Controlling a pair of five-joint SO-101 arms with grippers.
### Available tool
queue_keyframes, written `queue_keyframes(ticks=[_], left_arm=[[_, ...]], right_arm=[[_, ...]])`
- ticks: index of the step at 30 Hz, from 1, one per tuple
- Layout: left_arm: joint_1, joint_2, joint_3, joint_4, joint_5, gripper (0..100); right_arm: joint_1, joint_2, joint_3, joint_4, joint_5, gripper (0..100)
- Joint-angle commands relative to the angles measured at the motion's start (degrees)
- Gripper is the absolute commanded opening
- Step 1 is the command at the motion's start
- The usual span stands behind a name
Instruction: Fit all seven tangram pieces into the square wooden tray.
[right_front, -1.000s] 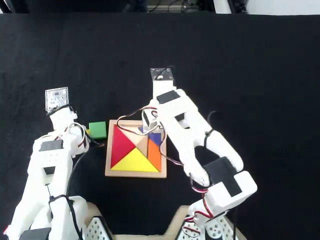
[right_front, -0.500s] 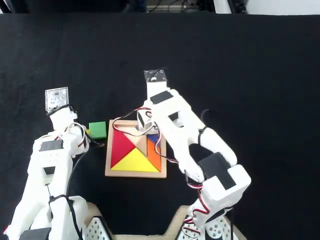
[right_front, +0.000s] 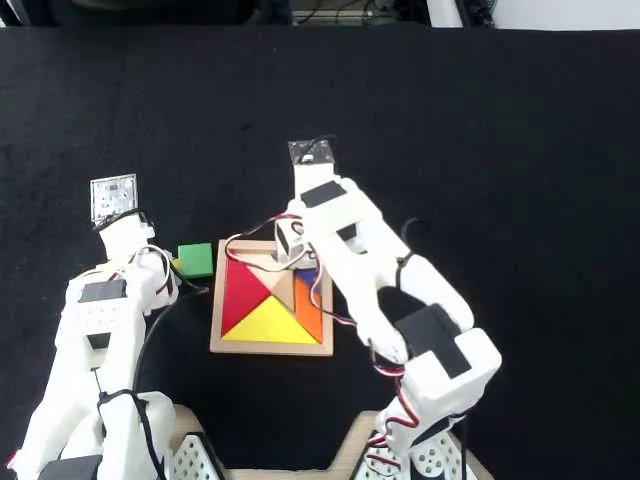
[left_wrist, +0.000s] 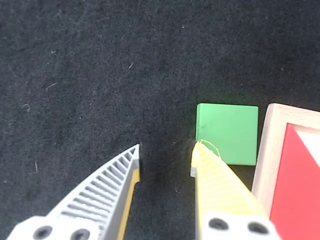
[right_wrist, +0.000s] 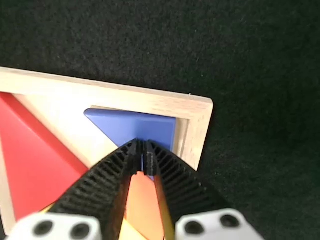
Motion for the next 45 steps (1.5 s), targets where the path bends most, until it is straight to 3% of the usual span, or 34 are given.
queue_keyframes(ticks=[1,9,19,30,45], left_arm=[[0.7,-0.2,-0.6,-0.8,-0.6,17],[0.7,-0.2,-0.6,-0.8,-0.6,17],[0.7,-0.2,-0.7,-0.8,-0.6,17],[0.7,-0.2,-0.6,-0.8,-0.6,17],[0.7,-0.2,-0.6,-0.8,-0.6,17]], right_arm=[[-0.2,1.1,-1.6,0.1,0.5,1.8],[6.2,1.1,-3.3,0.4,0.5,1.8],[6.0,-7.7,-3.0,4.7,0.4,1.8],[-6.9,-13.6,-2.9,-0.2,0.5,1.8],[-7.2,-0.7,-3.6,-2.1,0.5,1.8]])
